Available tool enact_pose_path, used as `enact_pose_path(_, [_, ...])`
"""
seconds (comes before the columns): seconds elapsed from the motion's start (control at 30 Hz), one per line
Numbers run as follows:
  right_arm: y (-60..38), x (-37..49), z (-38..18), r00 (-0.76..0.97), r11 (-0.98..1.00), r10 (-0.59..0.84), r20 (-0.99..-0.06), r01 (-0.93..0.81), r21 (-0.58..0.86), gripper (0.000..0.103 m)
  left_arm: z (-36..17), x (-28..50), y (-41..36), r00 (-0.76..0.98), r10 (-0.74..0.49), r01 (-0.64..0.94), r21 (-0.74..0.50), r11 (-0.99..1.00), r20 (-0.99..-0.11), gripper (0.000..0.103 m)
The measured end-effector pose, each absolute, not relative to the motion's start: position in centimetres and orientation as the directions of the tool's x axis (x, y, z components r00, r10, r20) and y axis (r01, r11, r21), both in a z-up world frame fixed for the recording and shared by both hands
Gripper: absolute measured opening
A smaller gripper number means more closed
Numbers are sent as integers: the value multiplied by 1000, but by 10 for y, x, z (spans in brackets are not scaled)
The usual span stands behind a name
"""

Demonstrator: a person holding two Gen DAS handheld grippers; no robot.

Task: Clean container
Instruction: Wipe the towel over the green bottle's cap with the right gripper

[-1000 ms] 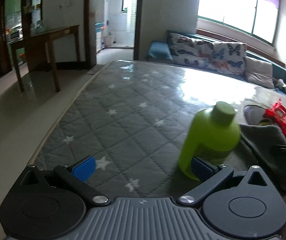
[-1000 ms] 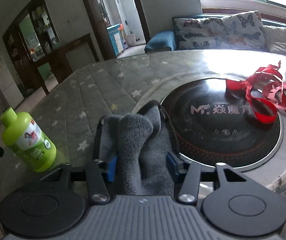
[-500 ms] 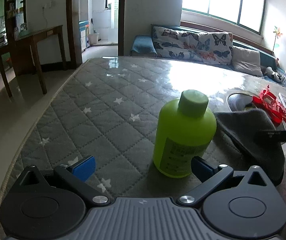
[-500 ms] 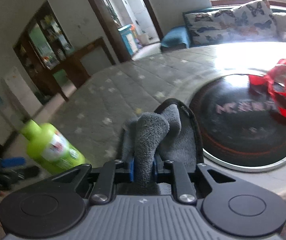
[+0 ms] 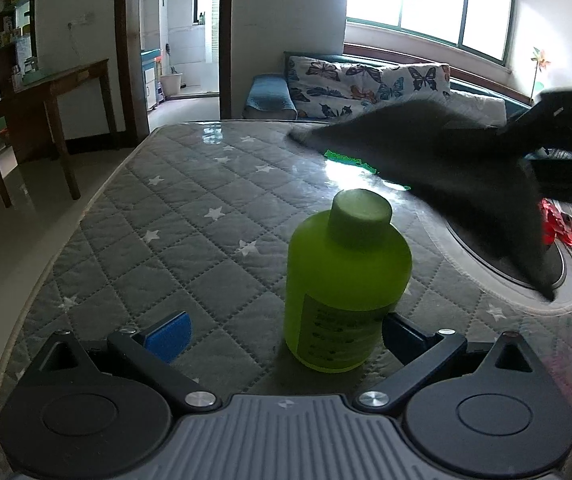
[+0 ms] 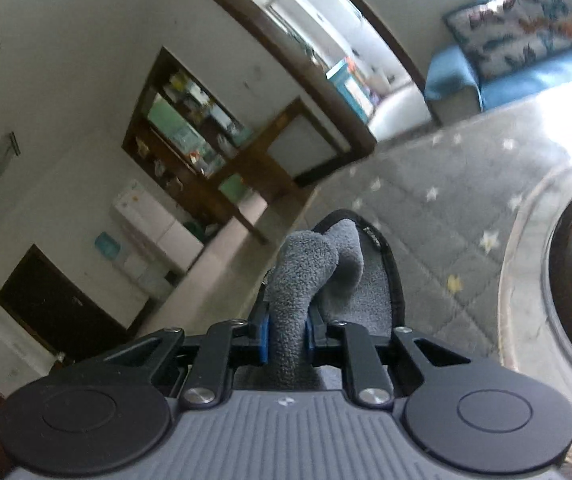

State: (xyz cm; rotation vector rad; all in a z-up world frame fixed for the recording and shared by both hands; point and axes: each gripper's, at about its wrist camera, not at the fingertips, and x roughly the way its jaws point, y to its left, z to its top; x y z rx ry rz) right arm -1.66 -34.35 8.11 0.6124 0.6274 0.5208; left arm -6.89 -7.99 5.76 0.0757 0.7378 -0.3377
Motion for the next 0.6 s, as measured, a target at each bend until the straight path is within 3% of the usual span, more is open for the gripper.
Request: enact_pose_path(0.6, [-296,-17,26,554,825,554,-621,-265,499,15,57,-68,-76,685,-293,347,-54,936,-667,103])
